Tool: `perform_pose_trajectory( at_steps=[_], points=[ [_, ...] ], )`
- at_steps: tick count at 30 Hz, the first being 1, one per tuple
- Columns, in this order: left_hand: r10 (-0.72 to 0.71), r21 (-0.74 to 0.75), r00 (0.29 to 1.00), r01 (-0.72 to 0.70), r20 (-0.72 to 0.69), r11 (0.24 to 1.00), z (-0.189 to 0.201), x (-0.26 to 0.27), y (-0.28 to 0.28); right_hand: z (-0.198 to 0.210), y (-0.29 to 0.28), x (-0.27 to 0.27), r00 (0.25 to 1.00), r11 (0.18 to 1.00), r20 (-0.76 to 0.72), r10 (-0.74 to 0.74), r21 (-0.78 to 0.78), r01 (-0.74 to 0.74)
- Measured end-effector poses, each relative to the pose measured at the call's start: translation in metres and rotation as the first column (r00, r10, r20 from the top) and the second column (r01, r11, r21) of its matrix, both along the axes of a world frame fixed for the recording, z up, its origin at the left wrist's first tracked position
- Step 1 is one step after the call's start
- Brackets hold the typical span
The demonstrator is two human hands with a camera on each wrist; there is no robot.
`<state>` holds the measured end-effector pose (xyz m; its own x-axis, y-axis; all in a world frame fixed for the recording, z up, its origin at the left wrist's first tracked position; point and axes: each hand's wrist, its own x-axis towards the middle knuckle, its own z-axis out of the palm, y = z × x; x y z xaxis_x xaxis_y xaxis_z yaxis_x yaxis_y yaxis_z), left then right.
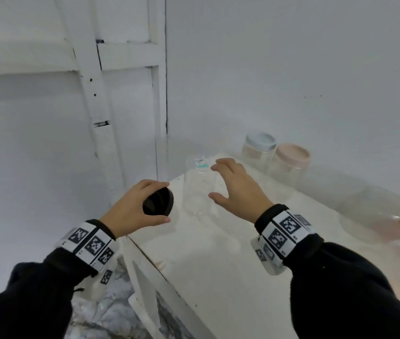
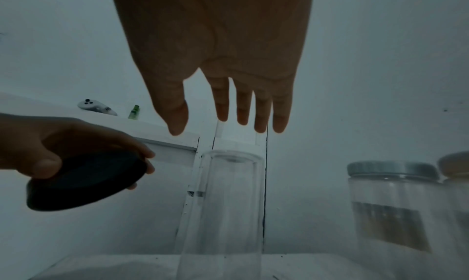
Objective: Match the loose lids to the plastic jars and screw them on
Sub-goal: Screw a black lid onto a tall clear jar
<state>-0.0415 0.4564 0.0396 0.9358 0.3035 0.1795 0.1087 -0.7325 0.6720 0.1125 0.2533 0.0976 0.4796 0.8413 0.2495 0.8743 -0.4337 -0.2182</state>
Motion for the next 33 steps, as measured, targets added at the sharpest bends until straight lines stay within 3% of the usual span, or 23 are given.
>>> perform_pose_trajectory(
  at_steps=[4, 15, 23, 33],
  points=[
    [0.003, -0.018, 0.999, -0.002, 0.041, 1.000, 0.003, 0.004, 0.029, -0.002, 0.039, 0.015, 1.000, 1.000, 0.019, 0.001, 0.007, -0.001],
    [-0.059, -0.017, 0.997, 0.060, 0.049, 0.998, -0.003, 0.027, 0.092, -0.014, 0.087, 0.036, 0.998, 0.970, 0.033, -0.049, -0.237, 0.055],
    [-0.123, -0.017, 0.988, 0.125, 0.099, 0.992, 0.000, 0.054, 0.117, 0.000, 0.072, 0.040, 0.988, 0.988, -0.021, -0.153, -0.010, 0.153],
    [-0.177, -0.041, 0.973, 0.185, 0.151, 0.982, 0.003, 0.086, 0.123, -0.022, 0.040, 0.050, 0.924, 0.907, -0.194, -0.328, 0.207, 0.366]
  ],
)
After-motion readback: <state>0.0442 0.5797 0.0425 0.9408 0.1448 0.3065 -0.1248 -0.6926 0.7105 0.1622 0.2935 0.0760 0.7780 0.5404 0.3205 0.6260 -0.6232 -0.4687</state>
